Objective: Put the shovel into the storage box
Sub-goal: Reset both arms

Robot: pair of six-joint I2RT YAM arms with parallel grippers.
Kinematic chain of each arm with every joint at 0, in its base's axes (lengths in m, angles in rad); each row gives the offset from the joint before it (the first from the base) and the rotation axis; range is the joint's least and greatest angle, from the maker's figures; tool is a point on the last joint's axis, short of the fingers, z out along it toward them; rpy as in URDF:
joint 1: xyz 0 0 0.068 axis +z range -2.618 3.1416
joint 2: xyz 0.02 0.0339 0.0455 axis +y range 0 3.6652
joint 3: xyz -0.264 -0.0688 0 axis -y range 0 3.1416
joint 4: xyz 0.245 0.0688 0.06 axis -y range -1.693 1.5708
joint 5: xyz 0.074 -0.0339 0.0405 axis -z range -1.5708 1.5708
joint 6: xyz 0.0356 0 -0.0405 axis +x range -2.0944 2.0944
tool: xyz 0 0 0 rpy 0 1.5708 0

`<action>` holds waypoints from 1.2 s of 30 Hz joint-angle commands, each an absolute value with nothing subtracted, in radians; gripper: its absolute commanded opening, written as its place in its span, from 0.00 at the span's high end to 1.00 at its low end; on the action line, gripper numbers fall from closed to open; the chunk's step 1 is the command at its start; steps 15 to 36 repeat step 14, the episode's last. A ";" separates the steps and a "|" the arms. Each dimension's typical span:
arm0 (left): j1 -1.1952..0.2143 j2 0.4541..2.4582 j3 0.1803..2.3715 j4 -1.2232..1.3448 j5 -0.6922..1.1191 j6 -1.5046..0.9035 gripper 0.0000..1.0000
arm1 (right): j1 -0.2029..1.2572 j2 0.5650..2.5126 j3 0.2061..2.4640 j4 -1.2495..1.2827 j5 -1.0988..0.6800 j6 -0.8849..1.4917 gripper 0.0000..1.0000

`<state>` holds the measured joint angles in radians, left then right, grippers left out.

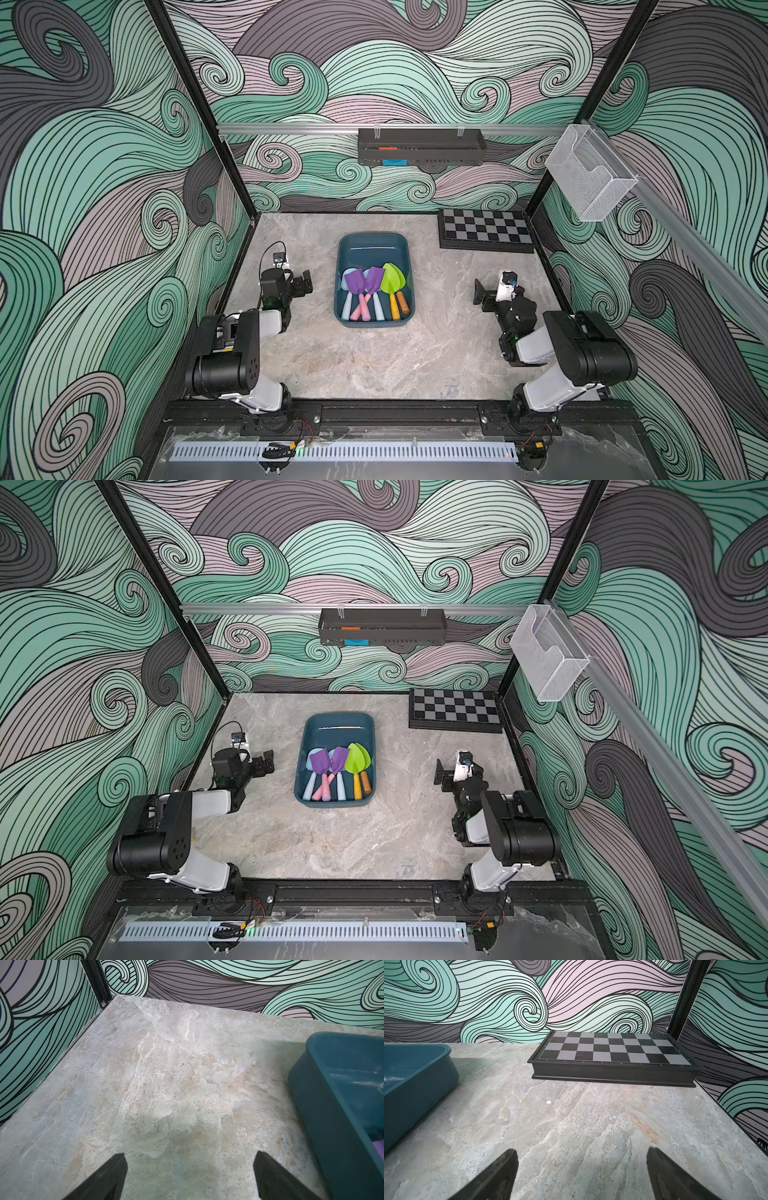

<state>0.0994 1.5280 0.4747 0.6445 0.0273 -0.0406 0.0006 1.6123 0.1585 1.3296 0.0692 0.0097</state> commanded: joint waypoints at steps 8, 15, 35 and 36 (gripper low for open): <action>0.086 1.534 0.478 0.661 0.023 -0.025 0.01 | 0.002 1.612 0.152 1.419 0.072 0.012 0.01; 0.085 1.530 0.476 0.661 0.020 -0.029 0.01 | 0.002 1.611 0.149 1.420 0.092 0.020 0.01; 0.085 1.530 0.476 0.661 0.020 -0.029 0.01 | 0.002 1.611 0.149 1.420 0.092 0.020 0.01; 0.085 1.530 0.476 0.661 0.020 -0.029 0.01 | 0.002 1.611 0.149 1.420 0.092 0.020 0.01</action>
